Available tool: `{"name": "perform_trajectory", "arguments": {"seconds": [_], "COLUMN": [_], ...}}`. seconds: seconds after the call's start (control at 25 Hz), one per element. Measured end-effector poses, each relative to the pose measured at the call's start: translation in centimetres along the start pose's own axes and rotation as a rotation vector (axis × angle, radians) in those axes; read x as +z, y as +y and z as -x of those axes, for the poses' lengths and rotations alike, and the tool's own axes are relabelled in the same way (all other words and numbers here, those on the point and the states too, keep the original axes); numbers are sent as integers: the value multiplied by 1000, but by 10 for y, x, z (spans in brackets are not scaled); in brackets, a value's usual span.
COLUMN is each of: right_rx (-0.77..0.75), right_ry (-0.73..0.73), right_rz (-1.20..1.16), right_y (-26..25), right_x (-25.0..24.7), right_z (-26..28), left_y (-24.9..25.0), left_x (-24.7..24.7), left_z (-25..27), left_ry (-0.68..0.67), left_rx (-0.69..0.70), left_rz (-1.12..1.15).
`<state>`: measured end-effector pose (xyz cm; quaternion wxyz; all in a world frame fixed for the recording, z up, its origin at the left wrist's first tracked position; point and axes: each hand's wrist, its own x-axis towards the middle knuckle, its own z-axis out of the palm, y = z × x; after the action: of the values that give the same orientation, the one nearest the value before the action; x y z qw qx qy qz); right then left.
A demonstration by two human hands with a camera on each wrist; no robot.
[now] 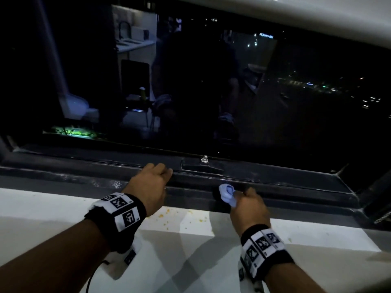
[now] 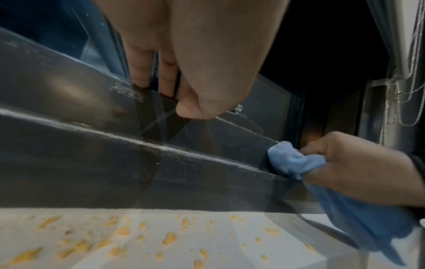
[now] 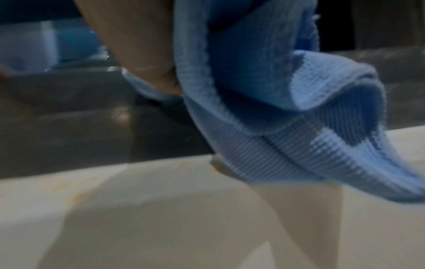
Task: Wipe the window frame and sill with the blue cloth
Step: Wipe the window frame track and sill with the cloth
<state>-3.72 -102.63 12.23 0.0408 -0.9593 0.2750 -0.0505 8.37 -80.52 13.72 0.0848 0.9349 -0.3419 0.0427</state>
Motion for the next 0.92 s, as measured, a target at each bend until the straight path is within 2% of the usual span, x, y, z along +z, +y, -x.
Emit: {"name": "perform_trajectory", "arguments": {"seconds": [0.08,0.2,0.28,0.36,0.44,0.52,0.6,0.76,0.92], "right_rx": [-37,-274,-341,-214,-26,55,65,55,-165], "right_ry": [0,-43,-76,-20,50,51,30,18,-42], "right_rz": [3,-24,-109,-162,-83,-18,-11,41,-1], "right_y": [-26,-69,-74,-56,-39,-52,-84,-123,-138], "right_x": [10,17,9,-4,-10,0,17,25,19], "right_z": [1,8,6,2,3,7,10,15,27], "left_y": [0,-1,-11,-34,-64,-90,-103,-107,-104], "left_x": [2,3,0,-7,-11,-13,-12,-4,-7], "left_z": [-1,-2,1,7,11,14,17,21,28], "left_ry": [9,5,1,65,126,83,42,104,126], "left_rx": [7,31,63,92,78,55,52,103,110], "left_rz": [-14,-39,-35,-42,-93,-130,-125,-84,-64]}}
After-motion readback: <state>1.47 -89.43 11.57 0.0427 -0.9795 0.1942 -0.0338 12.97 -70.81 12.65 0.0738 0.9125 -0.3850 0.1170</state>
